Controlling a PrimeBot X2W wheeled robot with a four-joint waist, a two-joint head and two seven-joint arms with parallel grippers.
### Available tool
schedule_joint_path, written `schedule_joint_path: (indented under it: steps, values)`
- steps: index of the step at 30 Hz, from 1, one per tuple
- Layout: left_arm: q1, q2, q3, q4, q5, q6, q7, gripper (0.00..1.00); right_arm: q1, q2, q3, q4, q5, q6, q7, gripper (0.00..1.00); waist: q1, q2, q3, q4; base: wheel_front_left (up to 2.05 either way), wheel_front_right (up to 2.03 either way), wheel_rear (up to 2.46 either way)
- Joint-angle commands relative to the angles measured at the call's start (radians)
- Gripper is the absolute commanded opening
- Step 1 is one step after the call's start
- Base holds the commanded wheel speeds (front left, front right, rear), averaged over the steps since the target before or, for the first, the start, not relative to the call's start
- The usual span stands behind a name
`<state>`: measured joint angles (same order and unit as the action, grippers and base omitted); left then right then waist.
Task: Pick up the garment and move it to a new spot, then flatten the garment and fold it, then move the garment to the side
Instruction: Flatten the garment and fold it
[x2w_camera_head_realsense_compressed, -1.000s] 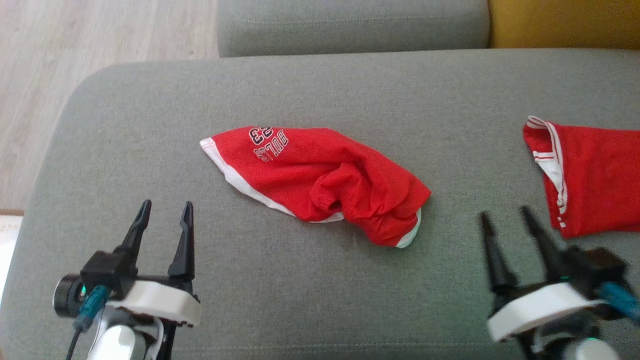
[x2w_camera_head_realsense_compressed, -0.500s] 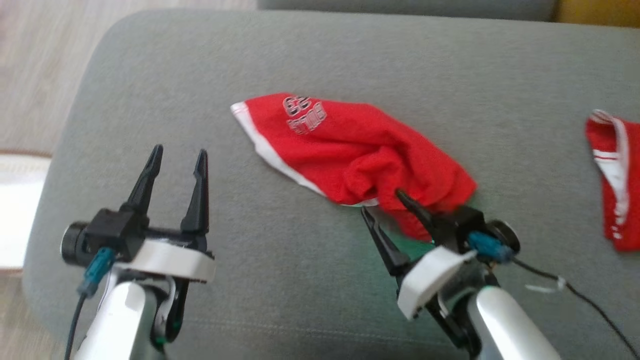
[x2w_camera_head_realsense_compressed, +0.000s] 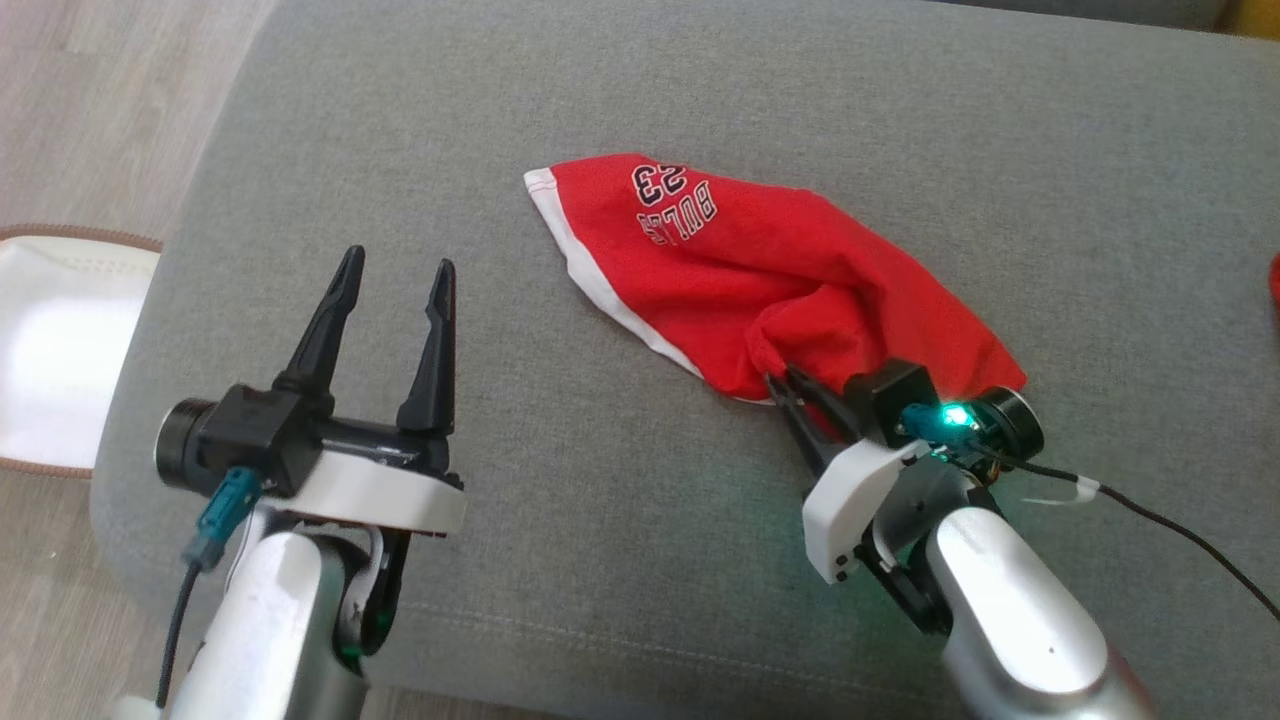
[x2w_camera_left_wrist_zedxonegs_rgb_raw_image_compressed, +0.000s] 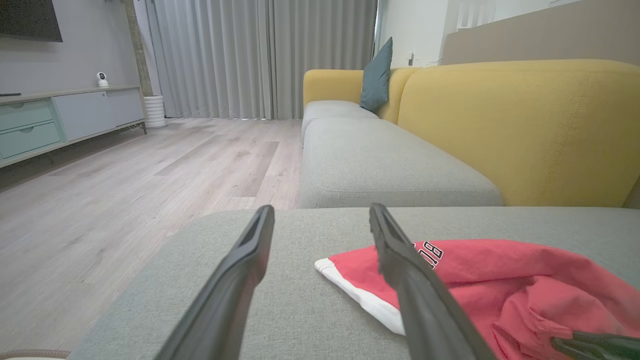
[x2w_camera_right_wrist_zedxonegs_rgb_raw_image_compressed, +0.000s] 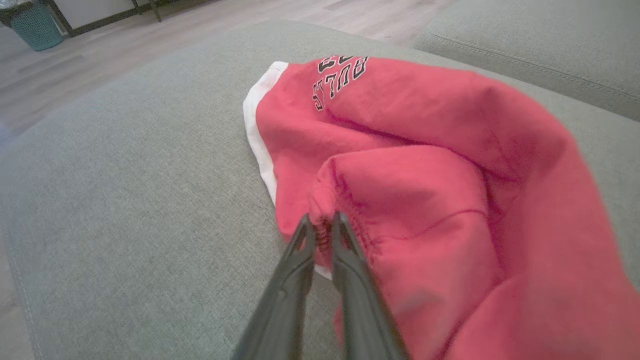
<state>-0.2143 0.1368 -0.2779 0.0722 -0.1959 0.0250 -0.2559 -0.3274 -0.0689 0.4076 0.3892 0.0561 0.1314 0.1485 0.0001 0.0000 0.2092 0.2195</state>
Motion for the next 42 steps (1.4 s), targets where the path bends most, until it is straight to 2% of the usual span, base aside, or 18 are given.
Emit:
schedule_joint_path:
  steps: [1,7,13,17,23,30,42]
  values:
    - [-0.041,0.006,0.040,-0.028,0.009,-0.003,-0.006,1.00,-0.030,0.016,0.012,-0.032,0.011,-0.001,-0.017,0.00,-0.0001,0.0000,-0.002,-0.003,0.00,0.00,0.00]
    - [-0.025,-0.001,0.063,-0.030,0.022,-0.012,-0.006,1.00,0.004,0.018,0.013,-0.123,0.064,-0.001,-0.056,0.00,-0.0001,0.0000,-0.015,-0.028,0.00,0.00,0.00]
    - [-0.012,-0.002,0.081,-0.033,0.031,-0.020,-0.006,1.00,0.074,0.015,-0.037,-0.267,0.087,-0.001,-0.030,0.00,-0.0001,0.0000,-0.024,-0.062,0.00,0.00,0.00]
    - [-0.002,-0.004,0.097,-0.040,0.039,-0.024,-0.006,1.00,0.153,-0.008,-0.137,-0.419,0.079,-0.001,0.027,0.00,-0.0001,0.0000,-0.023,-0.090,0.00,0.00,0.00]
    - [-0.002,-0.010,0.105,-0.045,0.046,-0.035,-0.006,1.00,0.224,-0.020,-0.265,-0.534,0.083,-0.001,0.092,0.00,-0.0001,0.0000,-0.012,-0.105,0.00,0.00,0.00]
    - [-0.024,-0.022,0.100,-0.043,0.053,-0.055,-0.006,1.00,0.175,-0.026,-0.345,-0.501,0.122,-0.001,0.120,0.00,-0.0001,0.0000,0.031,-0.085,0.00,0.00,0.00]
    - [-0.078,-0.044,0.097,-0.042,0.064,-0.083,-0.006,1.00,-0.005,-0.061,-0.431,-0.285,0.149,-0.001,0.092,0.00,-0.0001,0.0000,0.126,-0.044,0.00,0.00,0.00]
